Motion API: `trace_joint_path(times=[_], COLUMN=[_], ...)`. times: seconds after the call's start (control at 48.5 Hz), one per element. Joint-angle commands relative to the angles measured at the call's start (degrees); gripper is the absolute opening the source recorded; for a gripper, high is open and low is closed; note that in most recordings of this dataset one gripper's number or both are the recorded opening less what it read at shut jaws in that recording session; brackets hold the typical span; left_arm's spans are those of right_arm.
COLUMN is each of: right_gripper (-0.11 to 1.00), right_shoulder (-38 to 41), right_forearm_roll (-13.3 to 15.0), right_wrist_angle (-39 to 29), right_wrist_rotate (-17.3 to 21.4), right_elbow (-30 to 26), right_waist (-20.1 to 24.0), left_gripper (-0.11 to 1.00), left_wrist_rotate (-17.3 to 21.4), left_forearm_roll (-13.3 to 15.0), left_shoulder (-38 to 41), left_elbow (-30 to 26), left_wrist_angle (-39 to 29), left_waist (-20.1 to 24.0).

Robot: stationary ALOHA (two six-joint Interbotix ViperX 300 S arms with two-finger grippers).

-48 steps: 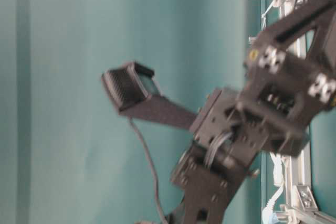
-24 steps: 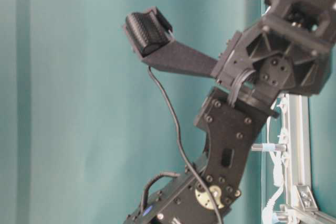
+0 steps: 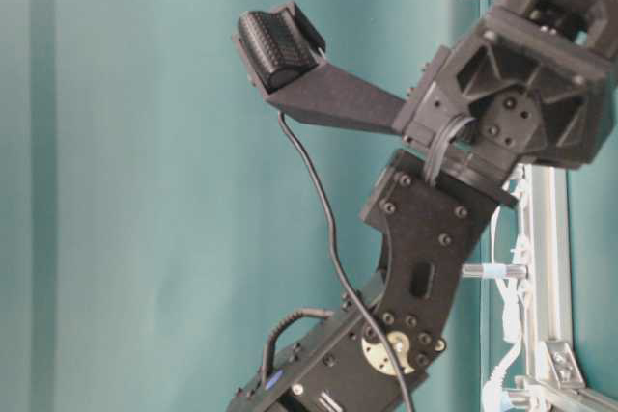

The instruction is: Insert the wire through the string loop located on the right side.

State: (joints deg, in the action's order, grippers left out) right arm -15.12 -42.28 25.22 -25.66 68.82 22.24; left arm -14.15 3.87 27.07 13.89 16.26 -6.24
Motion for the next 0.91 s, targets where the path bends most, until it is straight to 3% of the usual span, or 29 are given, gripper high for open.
trace_joint_path(times=[0.0, 0.186, 0.289, 0.33, 0.433, 0.475, 0.764, 0.888], right_gripper=[0.11, 0.11, 0.11, 0.11, 0.11, 0.11, 0.11, 0.11], right_shoulder=[-0.4, -0.4, -0.4, -0.4, -0.4, -0.4, -0.4, -0.5], right_forearm_roll=[0.2, 0.2, 0.2, 0.0, 0.2, 0.2, 0.0, 1.4], right_wrist_angle=[0.9, 1.1, 1.1, 1.1, 1.1, 1.1, 2.5, 2.5], right_wrist_rotate=[-0.1, -0.1, -0.1, -0.1, -0.1, -0.1, -0.1, -0.4], right_elbow=[-0.8, -0.8, -0.8, -0.8, -0.8, -0.8, -0.5, -0.4], right_waist=[-0.2, -0.2, -0.2, -0.2, -0.2, -0.2, -0.2, -0.2], left_gripper=[0.77, 0.77, 0.68, 0.60, 0.28, 0.21, 0.22, 0.22], left_wrist_rotate=[-0.5, -0.5, -0.5, -0.4, -0.4, -0.4, -0.4, -0.4], left_forearm_roll=[-0.1, -0.1, -0.2, -0.2, -0.3, -0.3, -0.4, -0.4], left_shoulder=[-0.9, -0.8, -0.8, -0.8, -1.0, -1.0, -1.1, -1.1], left_elbow=[-1.4, -1.8, -2.1, -2.3, -2.3, -2.3, -2.3, -2.2], left_wrist_angle=[0.2, -0.1, -1.4, -1.8, -1.8, -1.8, -2.5, -3.1], left_waist=[-0.2, -0.3, -0.3, -0.3, -0.4, -0.4, -0.7, -0.7])
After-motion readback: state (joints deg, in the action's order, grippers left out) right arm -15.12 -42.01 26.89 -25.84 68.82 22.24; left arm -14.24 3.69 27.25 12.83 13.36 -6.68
